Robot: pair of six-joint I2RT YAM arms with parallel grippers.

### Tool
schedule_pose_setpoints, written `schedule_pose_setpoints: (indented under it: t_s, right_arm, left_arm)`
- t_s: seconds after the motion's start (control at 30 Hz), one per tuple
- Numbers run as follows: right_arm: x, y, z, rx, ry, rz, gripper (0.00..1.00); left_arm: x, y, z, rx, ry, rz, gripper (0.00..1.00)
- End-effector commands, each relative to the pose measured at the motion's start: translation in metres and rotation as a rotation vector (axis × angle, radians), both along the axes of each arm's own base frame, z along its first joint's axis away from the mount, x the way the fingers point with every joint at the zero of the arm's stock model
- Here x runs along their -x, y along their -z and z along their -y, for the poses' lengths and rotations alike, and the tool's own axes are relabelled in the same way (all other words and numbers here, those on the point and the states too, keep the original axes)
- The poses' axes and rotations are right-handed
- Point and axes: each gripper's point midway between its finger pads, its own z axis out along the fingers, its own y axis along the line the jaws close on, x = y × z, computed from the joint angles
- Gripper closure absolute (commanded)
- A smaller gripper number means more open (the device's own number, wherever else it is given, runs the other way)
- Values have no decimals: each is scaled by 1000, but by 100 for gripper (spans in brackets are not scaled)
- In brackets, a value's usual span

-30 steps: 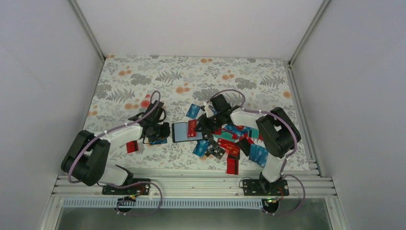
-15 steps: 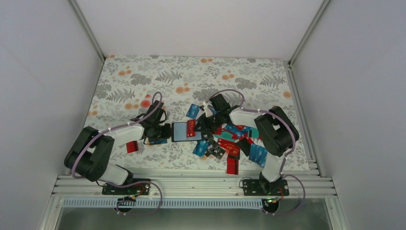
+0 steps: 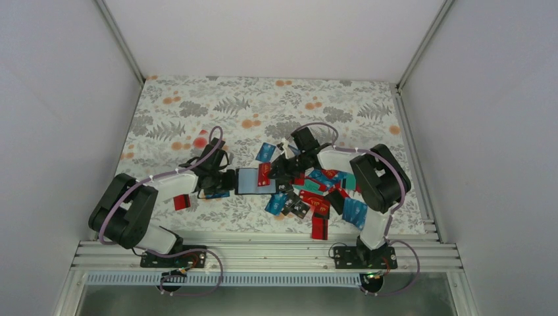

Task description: Put the credit cards into the card holder

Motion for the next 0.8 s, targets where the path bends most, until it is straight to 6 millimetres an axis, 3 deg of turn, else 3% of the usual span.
schedule_pose_setpoints:
  t_s: [0.0, 0.77]
  right_arm:
    - [-8, -26, -4, -52, -1, 30, 96]
    - [6, 10, -9, -8, 11, -50, 96]
  left_arm:
    - [13, 16, -8, -28, -8, -56, 85]
    - [13, 19, -7, -21, -10, -63, 86]
